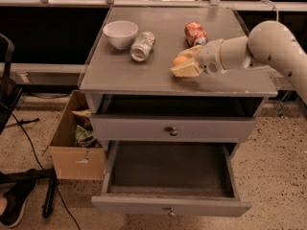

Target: Pick orange from middle drawer and place on counter

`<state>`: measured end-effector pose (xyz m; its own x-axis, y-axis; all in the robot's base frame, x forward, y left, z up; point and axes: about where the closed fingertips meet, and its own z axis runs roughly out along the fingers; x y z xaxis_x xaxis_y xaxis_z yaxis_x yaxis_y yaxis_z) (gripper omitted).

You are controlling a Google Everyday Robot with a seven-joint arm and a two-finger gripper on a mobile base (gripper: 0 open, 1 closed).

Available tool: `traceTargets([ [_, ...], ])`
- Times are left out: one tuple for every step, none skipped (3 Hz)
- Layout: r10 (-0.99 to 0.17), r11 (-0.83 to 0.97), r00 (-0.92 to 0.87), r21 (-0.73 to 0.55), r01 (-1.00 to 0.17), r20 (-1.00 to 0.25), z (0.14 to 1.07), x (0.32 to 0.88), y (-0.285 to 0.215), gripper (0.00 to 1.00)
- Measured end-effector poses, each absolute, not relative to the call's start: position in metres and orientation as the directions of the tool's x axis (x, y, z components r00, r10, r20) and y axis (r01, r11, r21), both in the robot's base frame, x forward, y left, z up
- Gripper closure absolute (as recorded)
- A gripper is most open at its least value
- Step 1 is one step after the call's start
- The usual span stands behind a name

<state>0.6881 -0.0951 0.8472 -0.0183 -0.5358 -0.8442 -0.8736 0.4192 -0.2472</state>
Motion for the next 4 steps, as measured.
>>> traceTargets([
  [-0.507, 0.441, -0.030, -0.230, -0.868, -0.861, 0.842, 0.703, -0.092, 1.00],
  [-0.491, 0.456, -0.046, -0.212, -0.864, -0.870, 0.834, 0.711, -0.091, 1.00],
  [-0.484, 0.463, -0.059, -0.199, -0.864, -0.873, 0.829, 0.713, -0.091, 1.00],
  [-0.484, 0.463, -0.059, -0.199, -0.864, -0.873, 0.829, 0.713, -0.091, 0.82],
])
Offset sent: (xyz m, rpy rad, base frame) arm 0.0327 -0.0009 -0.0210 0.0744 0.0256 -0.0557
